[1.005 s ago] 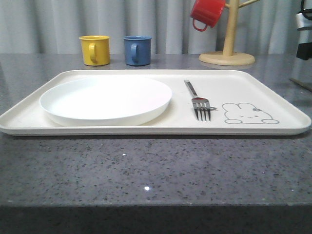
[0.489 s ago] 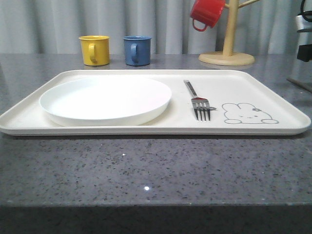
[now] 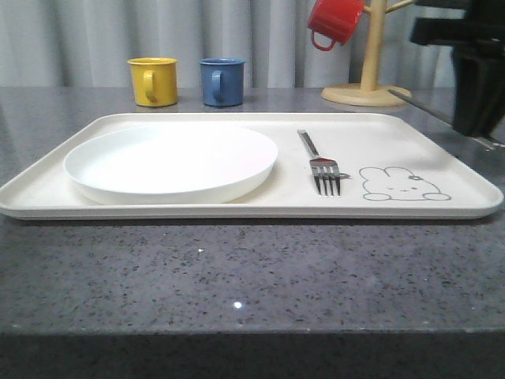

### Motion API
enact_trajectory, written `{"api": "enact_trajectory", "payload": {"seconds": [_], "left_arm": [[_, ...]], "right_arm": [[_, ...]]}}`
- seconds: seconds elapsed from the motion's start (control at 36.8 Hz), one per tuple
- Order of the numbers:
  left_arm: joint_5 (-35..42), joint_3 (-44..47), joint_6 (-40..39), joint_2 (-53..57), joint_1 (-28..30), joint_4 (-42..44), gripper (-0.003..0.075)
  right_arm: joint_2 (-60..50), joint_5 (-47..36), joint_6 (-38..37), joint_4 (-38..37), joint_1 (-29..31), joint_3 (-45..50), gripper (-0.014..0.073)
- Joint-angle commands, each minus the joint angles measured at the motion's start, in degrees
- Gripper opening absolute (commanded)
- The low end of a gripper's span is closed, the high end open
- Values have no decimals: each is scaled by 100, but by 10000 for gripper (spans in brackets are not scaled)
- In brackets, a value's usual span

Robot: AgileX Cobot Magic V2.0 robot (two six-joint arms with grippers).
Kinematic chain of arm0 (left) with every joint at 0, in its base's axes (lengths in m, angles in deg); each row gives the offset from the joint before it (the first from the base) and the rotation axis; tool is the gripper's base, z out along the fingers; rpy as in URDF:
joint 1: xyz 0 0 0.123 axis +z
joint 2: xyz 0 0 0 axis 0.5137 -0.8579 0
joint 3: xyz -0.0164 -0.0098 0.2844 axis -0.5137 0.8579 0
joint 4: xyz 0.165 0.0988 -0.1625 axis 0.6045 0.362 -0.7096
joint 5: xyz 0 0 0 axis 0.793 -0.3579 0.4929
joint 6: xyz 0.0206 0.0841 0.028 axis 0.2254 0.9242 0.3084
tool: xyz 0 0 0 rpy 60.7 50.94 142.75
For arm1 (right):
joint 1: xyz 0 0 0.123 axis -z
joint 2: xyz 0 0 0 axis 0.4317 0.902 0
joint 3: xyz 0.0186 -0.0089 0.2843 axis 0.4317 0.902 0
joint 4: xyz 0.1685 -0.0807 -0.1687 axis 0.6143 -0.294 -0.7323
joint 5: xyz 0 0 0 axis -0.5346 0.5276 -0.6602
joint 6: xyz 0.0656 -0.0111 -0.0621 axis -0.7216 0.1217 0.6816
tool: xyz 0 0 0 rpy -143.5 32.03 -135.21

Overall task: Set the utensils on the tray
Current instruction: 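Carry the chopsticks onto the tray beside the fork and release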

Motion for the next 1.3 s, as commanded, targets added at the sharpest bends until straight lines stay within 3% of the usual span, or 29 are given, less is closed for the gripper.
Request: {"api": "enact_trajectory", "payload": {"seconds": [0.0,0.27,0.6,0.79,1.03,1.28], "left_arm": [[350,-141,-55,26,-43,-57,369],[350,-141,-55,26,-43,-57,369],[350,-141,-55,26,-43,-57,369],[350,-141,-55,26,-43,-57,369],[350,-141,-55,26,-43,-57,369],[350,-141,-55,26,-43,-57,369]], "right_arm": [[-307,261,-73,525,-366,-221,-22],[-201,-142,-1024,658,-875,-206,-22],[148,-330,-1804,658,-1020,-206,-1],[255,-366,-1879,643,-1020,-206,48],[255,-392,-1879,491,-1020,-206,204],[241,-462,-1843,433,-1020,-232,218]]}}
